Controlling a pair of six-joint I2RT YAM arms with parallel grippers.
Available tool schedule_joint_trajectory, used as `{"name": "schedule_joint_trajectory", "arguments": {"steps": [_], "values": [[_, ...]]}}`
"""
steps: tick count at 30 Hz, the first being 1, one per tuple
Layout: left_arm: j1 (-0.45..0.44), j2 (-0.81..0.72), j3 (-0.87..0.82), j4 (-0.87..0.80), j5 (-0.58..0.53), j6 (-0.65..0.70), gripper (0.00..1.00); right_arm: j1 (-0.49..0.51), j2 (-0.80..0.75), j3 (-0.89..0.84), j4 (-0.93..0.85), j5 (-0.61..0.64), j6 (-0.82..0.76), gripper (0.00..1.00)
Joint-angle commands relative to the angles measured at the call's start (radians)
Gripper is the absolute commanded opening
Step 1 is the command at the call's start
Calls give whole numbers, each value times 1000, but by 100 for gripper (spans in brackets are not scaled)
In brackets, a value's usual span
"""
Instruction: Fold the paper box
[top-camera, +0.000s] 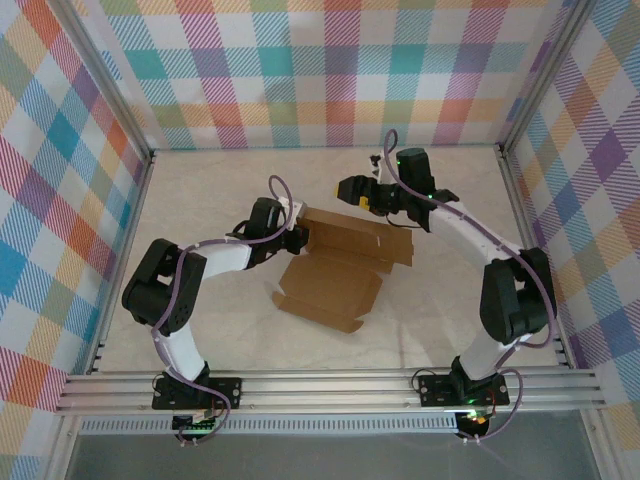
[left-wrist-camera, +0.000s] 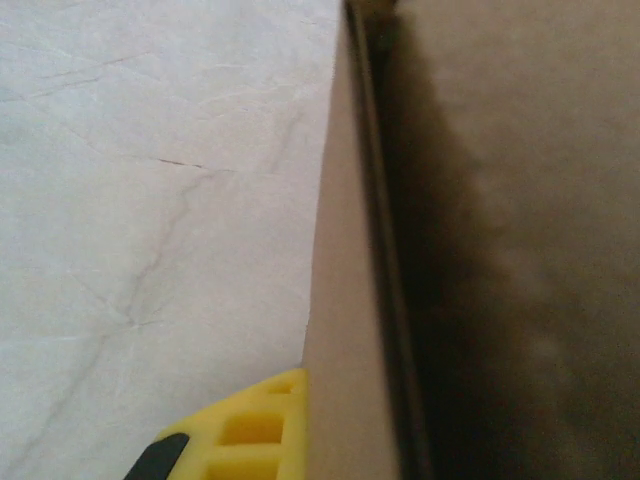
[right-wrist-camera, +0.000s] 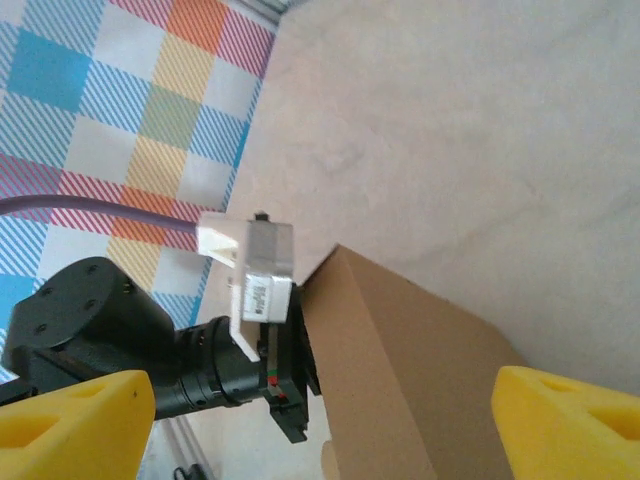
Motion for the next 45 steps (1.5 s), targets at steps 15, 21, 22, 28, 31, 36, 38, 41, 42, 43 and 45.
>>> {"name": "schedule_joint_trajectory", "arguments": {"steps": [15,21,22,28,31,36,38,41,42,43,45], "values": [[-48,-60,-181,242,-111,107,3,14,251,213,-190,-154,86,80],[-86,-74,-195,219,-141,120,6,36,287,200,-153,-231,137,77],[-90,-76,-199,216,-145,118,6,41,294,200,-149,-239,141,76],[-100,-78,-202,205,-149,118,7,59,329,189,-128,-260,150,67],[-101,-72,-202,206,-150,117,8,65,341,184,-127,-265,150,61],[-101,-64,-198,198,-152,120,9,72,359,174,-121,-270,152,55],[-101,-61,-195,197,-150,120,9,75,369,172,-122,-270,153,52],[-103,-53,-191,201,-153,117,11,79,382,172,-124,-273,152,52],[-103,-50,-191,204,-155,114,11,78,386,172,-127,-273,149,52],[-103,-49,-191,207,-156,112,11,78,389,171,-132,-273,145,52],[-103,-47,-195,216,-159,109,13,78,390,172,-153,-266,127,52]]}}
